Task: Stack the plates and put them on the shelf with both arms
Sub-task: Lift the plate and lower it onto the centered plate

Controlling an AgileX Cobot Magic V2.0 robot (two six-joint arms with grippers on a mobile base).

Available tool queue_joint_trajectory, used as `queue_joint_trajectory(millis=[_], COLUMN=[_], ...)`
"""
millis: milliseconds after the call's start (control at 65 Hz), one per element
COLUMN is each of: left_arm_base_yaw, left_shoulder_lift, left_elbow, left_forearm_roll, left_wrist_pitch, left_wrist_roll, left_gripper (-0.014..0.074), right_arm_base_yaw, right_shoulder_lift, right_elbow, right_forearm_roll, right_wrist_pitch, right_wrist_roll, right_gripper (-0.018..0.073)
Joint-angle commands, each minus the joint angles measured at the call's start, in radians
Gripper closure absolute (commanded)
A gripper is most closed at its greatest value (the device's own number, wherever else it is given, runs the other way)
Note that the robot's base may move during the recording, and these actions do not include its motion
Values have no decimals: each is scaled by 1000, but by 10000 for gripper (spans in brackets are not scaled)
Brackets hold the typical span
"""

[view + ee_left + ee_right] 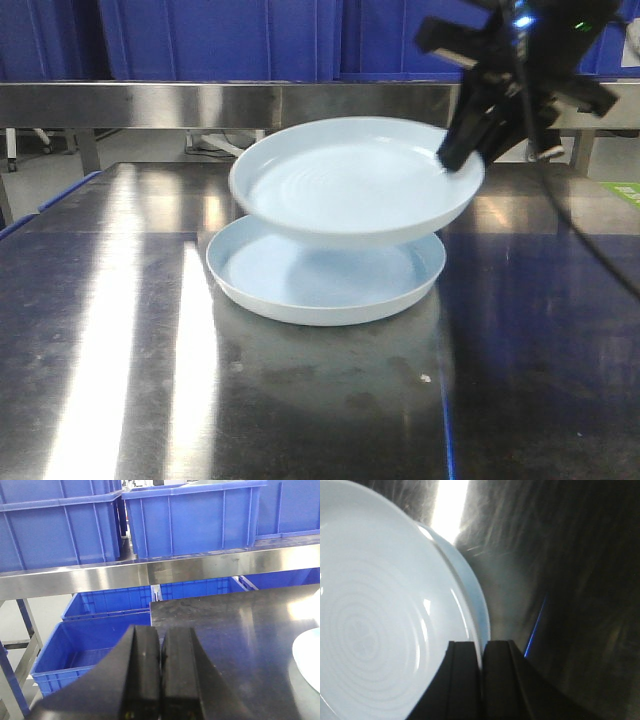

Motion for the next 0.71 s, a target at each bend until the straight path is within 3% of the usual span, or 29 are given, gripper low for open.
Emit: queue_joint_trajectory(millis=[0,462,523,692], left_arm_base_yaw=[1,1,1,1], left_shoulder_lift=[4,4,4,4], left_elbow=[-30,-30,-30,-30], left_forearm_roll=[-8,-8,-8,-8], left_wrist_pitch=[-82,-82,-82,-82], left_wrist_roll=[-6,-6,-6,-6], left_gripper=[514,514,514,514], right_arm_base_yaw=[16,42,42,42], right_shoulder_lift=[-25,35,35,35], right_elbow=[-22,-21,-21,-21], right_forearm_roll=[31,30,29,8], right_wrist_pitch=[-33,-44,-46,-40], right_wrist_roll=[6,19,19,20], right_gripper=[503,491,452,242])
